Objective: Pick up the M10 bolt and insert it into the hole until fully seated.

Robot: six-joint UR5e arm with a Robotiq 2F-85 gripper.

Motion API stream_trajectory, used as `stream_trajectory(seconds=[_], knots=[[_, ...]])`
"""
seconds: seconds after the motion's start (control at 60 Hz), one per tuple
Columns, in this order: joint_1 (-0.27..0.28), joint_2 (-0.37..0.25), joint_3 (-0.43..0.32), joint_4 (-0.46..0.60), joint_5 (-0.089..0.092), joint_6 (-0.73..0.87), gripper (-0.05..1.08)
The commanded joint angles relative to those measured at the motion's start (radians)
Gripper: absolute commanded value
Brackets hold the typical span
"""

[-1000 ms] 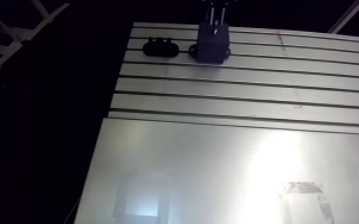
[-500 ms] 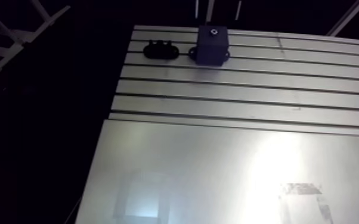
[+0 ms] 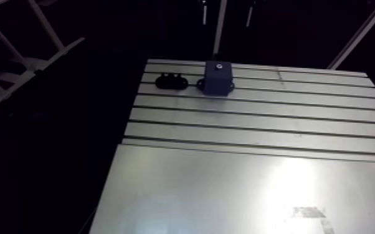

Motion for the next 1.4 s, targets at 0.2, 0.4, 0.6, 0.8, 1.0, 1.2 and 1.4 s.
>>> stream_trajectory(seconds=[0.2,0.4,0.6,0.8,1.0,1.2,1.4], knots=[[-0.006,-0.356,0.312,-0.107,-0.009,-0.030,0.00],[-0.008,-0.396,0.378,-0.194,-0.011,-0.046,0.00],[-0.009,-0.404,0.378,-0.213,-0.009,-0.047,0.00],[-0.010,-0.433,0.398,-0.255,-0.009,-0.045,0.00],[-0.015,-0.433,0.372,-0.327,-0.008,-0.047,0.00],[-0.012,-0.433,0.314,-0.221,-0.006,-0.047,0.00],[-0.012,-0.436,0.304,-0.190,-0.008,-0.047,0.00]])
